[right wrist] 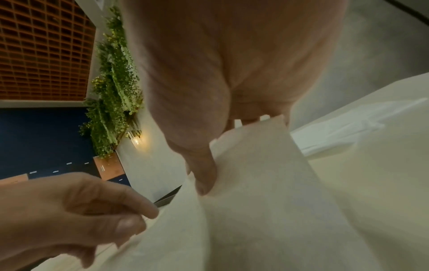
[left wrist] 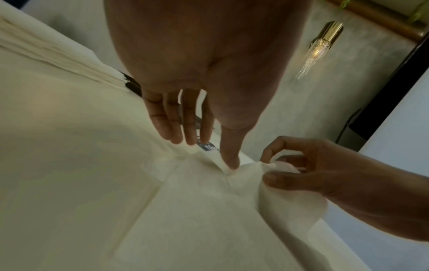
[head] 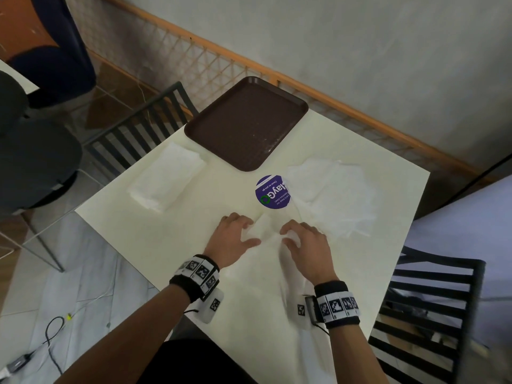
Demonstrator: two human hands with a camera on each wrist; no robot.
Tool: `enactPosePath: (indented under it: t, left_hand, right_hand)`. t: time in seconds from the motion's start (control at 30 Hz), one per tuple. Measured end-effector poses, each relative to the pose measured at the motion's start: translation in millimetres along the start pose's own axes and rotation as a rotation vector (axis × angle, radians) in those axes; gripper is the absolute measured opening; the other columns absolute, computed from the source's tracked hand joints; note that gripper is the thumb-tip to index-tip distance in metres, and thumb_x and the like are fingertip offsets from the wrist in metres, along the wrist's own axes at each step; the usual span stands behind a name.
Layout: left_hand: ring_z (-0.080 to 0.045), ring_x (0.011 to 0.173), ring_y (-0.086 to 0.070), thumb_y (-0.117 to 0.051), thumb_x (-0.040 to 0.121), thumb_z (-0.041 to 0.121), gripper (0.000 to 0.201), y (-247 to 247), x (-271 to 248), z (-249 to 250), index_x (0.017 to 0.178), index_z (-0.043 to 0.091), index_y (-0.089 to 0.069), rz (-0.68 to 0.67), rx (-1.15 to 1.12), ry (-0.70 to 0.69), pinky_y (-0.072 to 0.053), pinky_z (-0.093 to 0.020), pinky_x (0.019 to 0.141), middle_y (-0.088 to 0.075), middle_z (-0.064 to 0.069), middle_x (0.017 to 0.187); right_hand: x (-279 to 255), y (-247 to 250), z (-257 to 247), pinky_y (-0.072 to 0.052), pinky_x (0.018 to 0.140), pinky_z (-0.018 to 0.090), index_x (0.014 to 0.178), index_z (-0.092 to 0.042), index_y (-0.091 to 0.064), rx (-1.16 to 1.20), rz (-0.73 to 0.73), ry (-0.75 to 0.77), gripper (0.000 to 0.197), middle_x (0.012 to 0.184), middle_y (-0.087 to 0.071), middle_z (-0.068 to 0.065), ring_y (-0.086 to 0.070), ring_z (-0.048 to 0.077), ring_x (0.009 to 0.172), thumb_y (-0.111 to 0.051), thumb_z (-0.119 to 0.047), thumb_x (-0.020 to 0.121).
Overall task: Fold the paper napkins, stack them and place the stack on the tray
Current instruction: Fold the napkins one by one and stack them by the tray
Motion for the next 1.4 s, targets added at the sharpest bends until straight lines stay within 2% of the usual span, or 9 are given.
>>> enactPosePath:
  t: [0.27, 0.4, 0.5, 0.7, 0.83, 0.93, 1.17, 1.27, 1.4]
  left_hand:
    - [-0.002, 0.128, -0.054, -0.097, 0.071, 0.047, 0.091, 21.0, 21.4, 28.4, 0.149, 0.033, -0.054, -0.118, -0.289, -0.098, -0.040, -0.026, 0.112, -0.060, 0.020, 0.138]
    - [-0.002, 0.116, -0.068, -0.097, 0.076, 0.025, 0.040, 61.1, 18.0, 49.4, 0.112, 0.023, -0.079, -0.174, -0.401, -0.255, -0.051, -0.028, 0.105, -0.075, 0.013, 0.122]
    - [-0.015, 0.101, -0.078, -0.086, 0.089, 0.014, 0.025, 87.6, 12.2, 66.3, 0.111, 0.021, -0.080, -0.124, -0.574, -0.221, -0.062, -0.032, 0.088, -0.082, 0.006, 0.108]
    - [-0.025, 0.096, -0.080, -0.075, 0.100, 0.024, 0.023, 116.0, 9.5, 54.8, 0.120, 0.015, -0.075, 0.059, -0.650, -0.144, -0.065, -0.048, 0.089, -0.083, -0.003, 0.104]
    - [-0.012, 0.088, -0.077, -0.074, 0.100, 0.035, 0.010, 117.9, 12.7, 30.7, 0.096, 0.025, -0.076, 0.180, -0.557, -0.087, -0.065, -0.043, 0.084, -0.080, 0.007, 0.093]
    - [-0.010, 0.062, -0.050, -0.073, 0.100, 0.042, 0.041, 111.9, 18.0, 7.9, 0.069, 0.022, -0.056, 0.208, -0.454, -0.033, -0.045, -0.032, 0.067, -0.052, 0.013, 0.064]
    - [-0.022, 0.063, -0.038, -0.069, 0.095, 0.065, 0.067, 122.6, 13.5, -20.9, 0.089, 0.000, -0.055, 0.283, -0.466, 0.042, -0.040, -0.036, 0.064, -0.042, -0.001, 0.075]
    - [-0.019, 0.081, -0.074, -0.076, 0.097, 0.046, 0.037, 137.5, 9.3, -18.0, 0.109, 0.012, -0.071, 0.226, -0.535, 0.036, -0.064, -0.041, 0.075, -0.077, 0.007, 0.098]
    - [-0.009, 0.103, -0.077, -0.087, 0.089, 0.017, 0.042, 155.7, -0.9, -14.0, 0.127, 0.018, -0.072, 0.085, -0.584, -0.011, -0.064, -0.030, 0.090, -0.081, 0.008, 0.114]
  right_hand:
    - [-0.7, 51.5, -24.4, -0.042, 0.111, 0.041, 0.099, -0.041, -0.079, 0.208, 0.042, 0.235, 0.030, 0.109, -0.074, -0.027, -0.062, 0.002, 0.122, -0.098, -0.028, 0.078]
    - [5.6, 104.1, -51.6, -0.053, 0.088, 0.029, 0.102, -0.026, -0.076, 0.470, 0.017, 0.222, 0.030, 0.100, -0.077, -0.014, -0.074, 0.011, 0.097, -0.096, -0.016, 0.082]
    - [16.9, 128.1, -53.0, -0.057, 0.083, 0.023, 0.126, -0.031, -0.064, 0.660, 0.056, 0.037, 0.061, 0.099, -0.080, -0.007, -0.076, 0.015, 0.093, -0.099, -0.019, 0.078]
    - [37.1, 80.5, -29.3, -0.065, 0.089, 0.041, 0.112, -0.012, -0.078, 0.916, -0.028, -0.217, 0.033, 0.109, -0.082, 0.005, -0.077, 0.030, 0.108, -0.094, -0.018, 0.084]
    - [41.1, 47.5, -44.1, -0.063, 0.099, 0.053, 0.130, -0.011, -0.075, 1.138, -0.117, -0.313, 0.037, 0.123, -0.081, 0.009, -0.077, 0.032, 0.117, -0.084, -0.015, 0.094]
    - [46.9, 23.3, -47.9, -0.064, 0.097, 0.056, 0.124, -0.011, -0.077, 1.049, -0.136, -0.303, 0.034, 0.117, -0.081, 0.012, -0.075, 0.040, 0.115, -0.086, -0.011, 0.091]
    - [54.4, -7.4, -66.7, -0.063, 0.098, 0.041, 0.146, -0.037, -0.058, 1.037, -0.303, -0.261, 0.083, 0.133, -0.076, -0.007, -0.072, 0.016, 0.123, -0.099, -0.016, 0.078]
    - [64.1, -13.5, -76.1, -0.062, 0.102, 0.044, 0.139, -0.022, -0.068, 1.025, -0.195, -0.229, 0.062, 0.127, -0.080, -0.001, -0.075, 0.022, 0.119, -0.093, -0.012, 0.084]
    - [76.5, -7.5, -82.9, -0.060, 0.103, 0.055, 0.128, -0.010, -0.076, 1.171, -0.081, -0.204, 0.030, 0.124, -0.080, 0.015, -0.075, 0.038, 0.118, -0.079, -0.009, 0.098]
Point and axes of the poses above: each hand's wrist, its own x-axis towards the middle knuckle, its own y-axis out of the back of the hand, z = x × y, the point moved 1 cm from there along x, towards the middle knuckle
